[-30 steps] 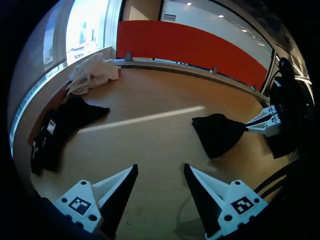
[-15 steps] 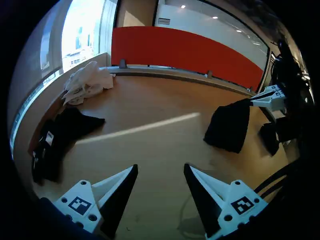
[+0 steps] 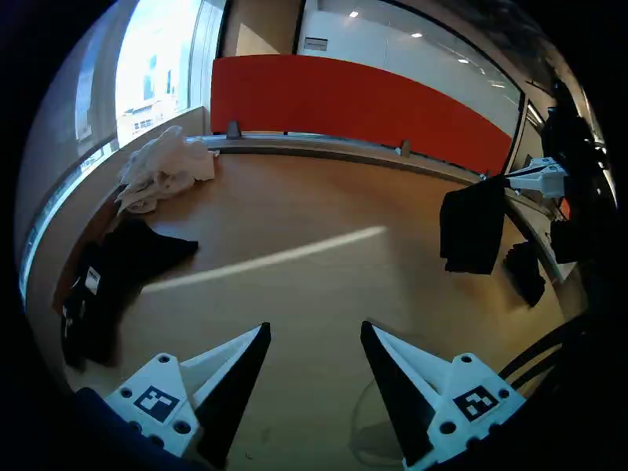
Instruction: Fold towel
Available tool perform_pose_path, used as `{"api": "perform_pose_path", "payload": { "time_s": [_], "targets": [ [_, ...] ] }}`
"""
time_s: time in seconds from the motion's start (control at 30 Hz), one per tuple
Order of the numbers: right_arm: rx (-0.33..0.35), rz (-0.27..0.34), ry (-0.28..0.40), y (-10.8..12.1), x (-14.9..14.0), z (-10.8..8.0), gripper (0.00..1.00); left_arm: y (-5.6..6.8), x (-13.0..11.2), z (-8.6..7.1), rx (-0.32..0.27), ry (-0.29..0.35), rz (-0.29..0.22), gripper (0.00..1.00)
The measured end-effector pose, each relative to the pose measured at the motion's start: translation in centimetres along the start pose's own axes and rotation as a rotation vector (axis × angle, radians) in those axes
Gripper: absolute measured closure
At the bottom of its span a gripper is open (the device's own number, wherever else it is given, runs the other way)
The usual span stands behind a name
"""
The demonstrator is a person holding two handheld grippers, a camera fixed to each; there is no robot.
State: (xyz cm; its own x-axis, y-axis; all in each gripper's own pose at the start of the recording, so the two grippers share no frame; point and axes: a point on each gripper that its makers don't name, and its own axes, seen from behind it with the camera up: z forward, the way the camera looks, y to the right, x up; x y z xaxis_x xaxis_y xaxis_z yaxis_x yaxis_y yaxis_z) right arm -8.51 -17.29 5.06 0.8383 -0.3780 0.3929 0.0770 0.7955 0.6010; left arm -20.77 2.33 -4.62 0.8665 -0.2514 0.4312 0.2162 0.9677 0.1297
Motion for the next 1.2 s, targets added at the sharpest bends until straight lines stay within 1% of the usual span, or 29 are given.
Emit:
{"api": "perform_pose_path", "payload": {
  "time_s": [0.2,0.4,0.67,1.2],
  "targets": [
    [-0.037,0.034,-0.003,2.8,-1.2,-1.4,0.97,0.6,0.0,0.4,-0.006,-0.004,0.008,0.15],
    [-0.067,0.080,0.000,5.7,-2.1,-3.0,0.97,1.2,0.2,0.9,-0.010,-0.009,0.016,0.15],
    [-0.132,0.104,-0.020,10.4,-4.1,-5.4,0.97,1.8,0.7,1.4,-0.012,-0.015,0.019,0.15],
    [-0.229,0.173,-0.060,18.3,-8.1,-9.6,0.97,3.1,1.1,2.3,-0.016,-0.036,0.044,0.15]
  ]
}}
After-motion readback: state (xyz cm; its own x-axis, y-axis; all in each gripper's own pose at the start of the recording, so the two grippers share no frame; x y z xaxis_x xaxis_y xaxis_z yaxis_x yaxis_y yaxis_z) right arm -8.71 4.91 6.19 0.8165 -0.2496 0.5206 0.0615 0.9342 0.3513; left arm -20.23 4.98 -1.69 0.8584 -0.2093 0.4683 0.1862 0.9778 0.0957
